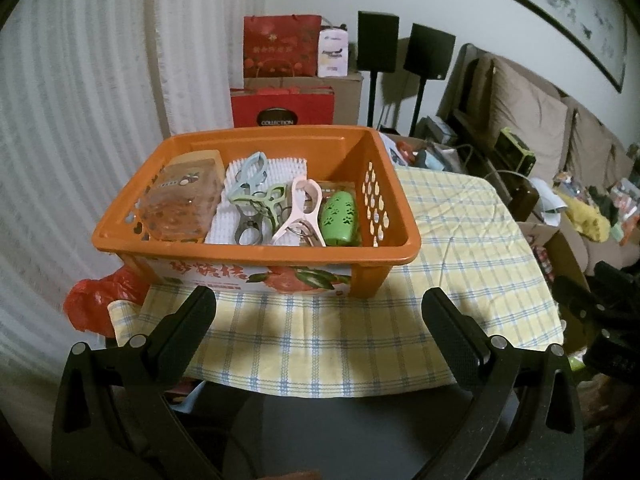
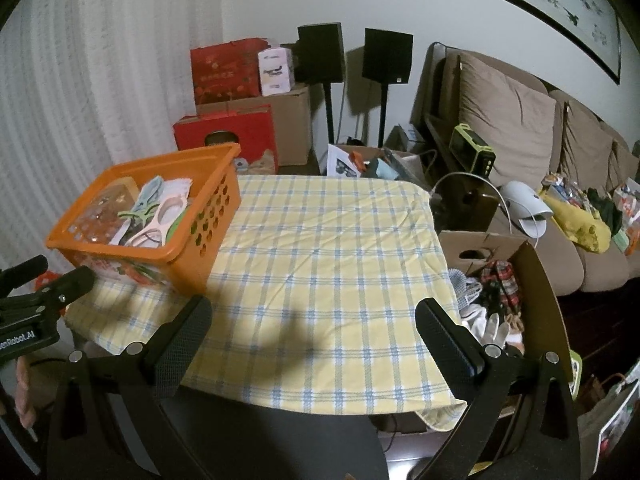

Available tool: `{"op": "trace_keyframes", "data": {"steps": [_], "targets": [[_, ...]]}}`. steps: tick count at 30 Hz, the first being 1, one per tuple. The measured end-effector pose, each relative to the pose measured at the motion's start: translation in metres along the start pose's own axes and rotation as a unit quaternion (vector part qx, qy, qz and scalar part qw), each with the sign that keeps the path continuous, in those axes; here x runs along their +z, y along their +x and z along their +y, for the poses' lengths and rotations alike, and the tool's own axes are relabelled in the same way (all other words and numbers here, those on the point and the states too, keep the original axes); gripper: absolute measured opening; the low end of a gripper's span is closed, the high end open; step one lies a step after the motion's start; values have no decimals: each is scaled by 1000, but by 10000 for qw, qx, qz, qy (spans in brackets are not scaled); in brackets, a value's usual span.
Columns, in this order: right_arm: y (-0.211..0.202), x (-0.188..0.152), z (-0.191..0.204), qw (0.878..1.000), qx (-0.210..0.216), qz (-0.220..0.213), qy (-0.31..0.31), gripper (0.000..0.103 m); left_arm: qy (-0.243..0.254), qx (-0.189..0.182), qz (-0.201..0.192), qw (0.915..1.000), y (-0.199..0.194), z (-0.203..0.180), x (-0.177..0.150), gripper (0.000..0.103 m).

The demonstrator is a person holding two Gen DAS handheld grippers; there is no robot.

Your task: Organize objects

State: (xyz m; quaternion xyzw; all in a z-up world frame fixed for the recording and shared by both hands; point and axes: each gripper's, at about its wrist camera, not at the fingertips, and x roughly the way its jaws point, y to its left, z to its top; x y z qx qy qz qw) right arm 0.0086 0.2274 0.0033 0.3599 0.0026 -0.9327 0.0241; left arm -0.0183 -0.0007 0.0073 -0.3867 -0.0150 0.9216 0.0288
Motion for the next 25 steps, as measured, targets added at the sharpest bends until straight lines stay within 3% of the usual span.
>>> {"op": "trace_keyframes", "data": {"steps": [25], "targets": [[-1, -1, 1, 10000, 21, 17, 20, 102, 9, 178, -6, 9998, 0, 1, -1, 103]]}}
